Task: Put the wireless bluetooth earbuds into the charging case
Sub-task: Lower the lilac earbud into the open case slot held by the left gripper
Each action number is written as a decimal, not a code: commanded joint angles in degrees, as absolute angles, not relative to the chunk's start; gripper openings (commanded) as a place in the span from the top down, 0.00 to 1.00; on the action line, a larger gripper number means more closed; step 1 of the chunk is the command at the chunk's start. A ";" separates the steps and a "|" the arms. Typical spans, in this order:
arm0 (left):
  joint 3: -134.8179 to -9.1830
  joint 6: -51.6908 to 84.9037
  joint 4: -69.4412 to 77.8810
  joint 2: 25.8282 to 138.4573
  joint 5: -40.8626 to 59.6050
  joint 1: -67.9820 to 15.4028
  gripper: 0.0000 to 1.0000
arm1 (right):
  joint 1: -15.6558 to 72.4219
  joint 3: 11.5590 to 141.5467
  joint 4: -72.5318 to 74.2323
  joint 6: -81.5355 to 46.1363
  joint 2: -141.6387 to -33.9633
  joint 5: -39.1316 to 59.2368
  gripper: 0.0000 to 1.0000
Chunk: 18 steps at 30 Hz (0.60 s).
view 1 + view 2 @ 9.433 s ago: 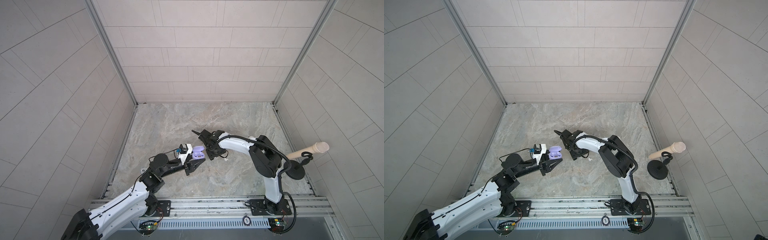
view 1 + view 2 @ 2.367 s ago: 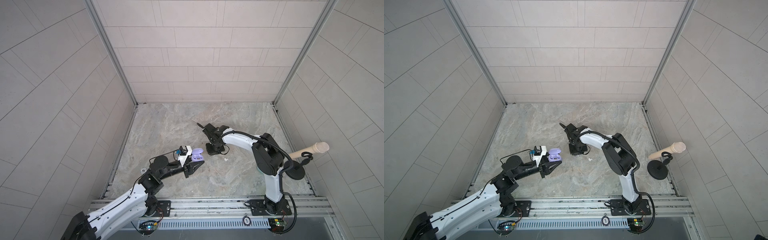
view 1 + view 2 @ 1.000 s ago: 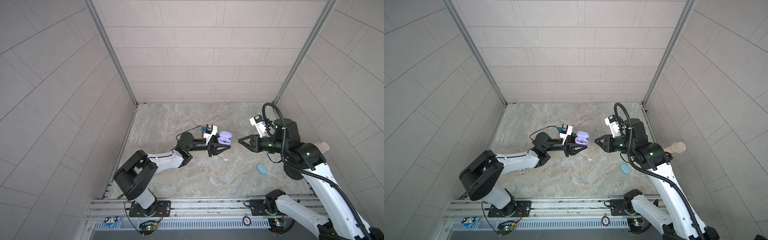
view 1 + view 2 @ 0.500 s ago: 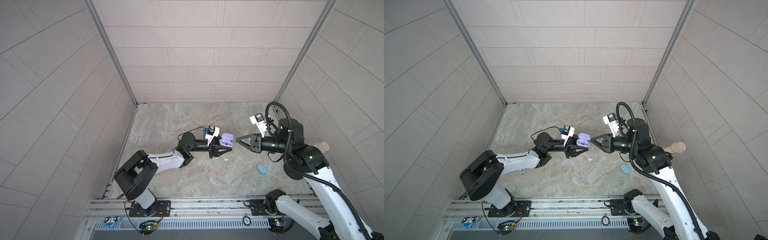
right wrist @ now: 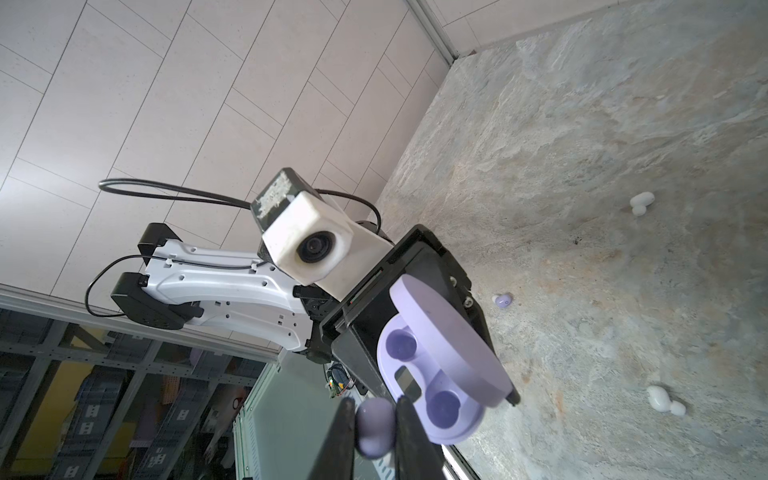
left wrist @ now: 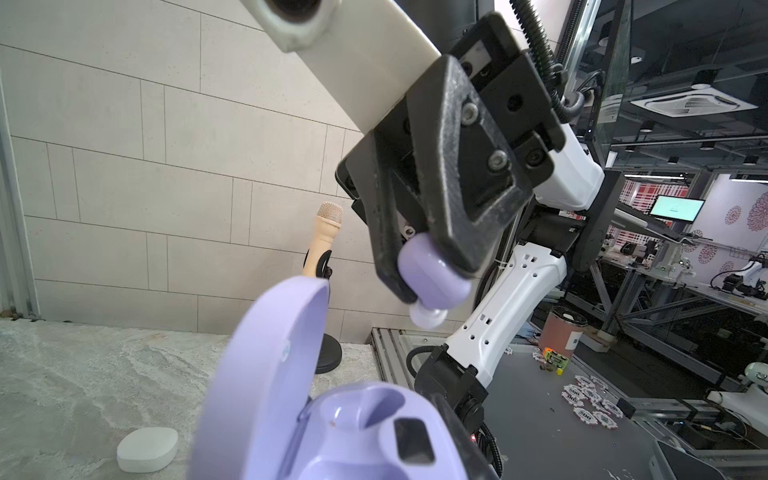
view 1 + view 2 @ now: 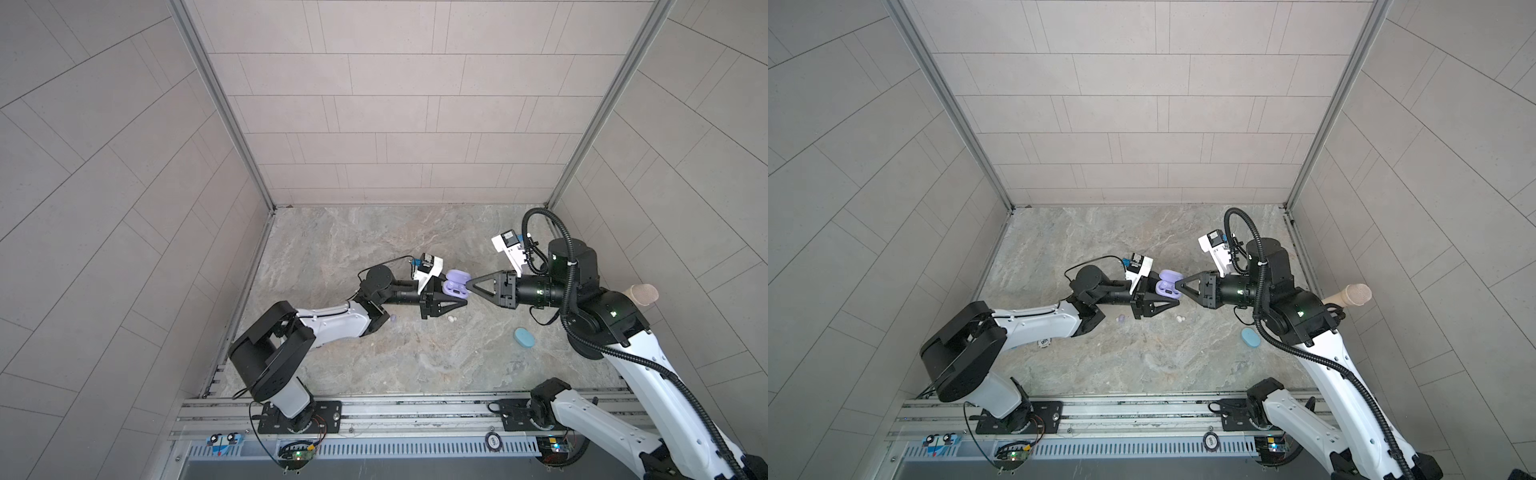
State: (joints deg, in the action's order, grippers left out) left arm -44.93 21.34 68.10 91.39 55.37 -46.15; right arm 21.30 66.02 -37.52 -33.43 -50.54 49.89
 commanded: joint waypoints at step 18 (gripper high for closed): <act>-45.22 20.74 68.43 86.86 56.37 -47.42 0.90 | 25.12 65.13 -37.00 -32.43 -50.73 44.58 0.86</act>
State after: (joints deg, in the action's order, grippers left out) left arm -44.93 21.32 66.96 89.03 55.57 -47.07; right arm 24.71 65.52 -37.54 -33.04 -51.00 45.89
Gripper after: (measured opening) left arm 0.434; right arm 0.180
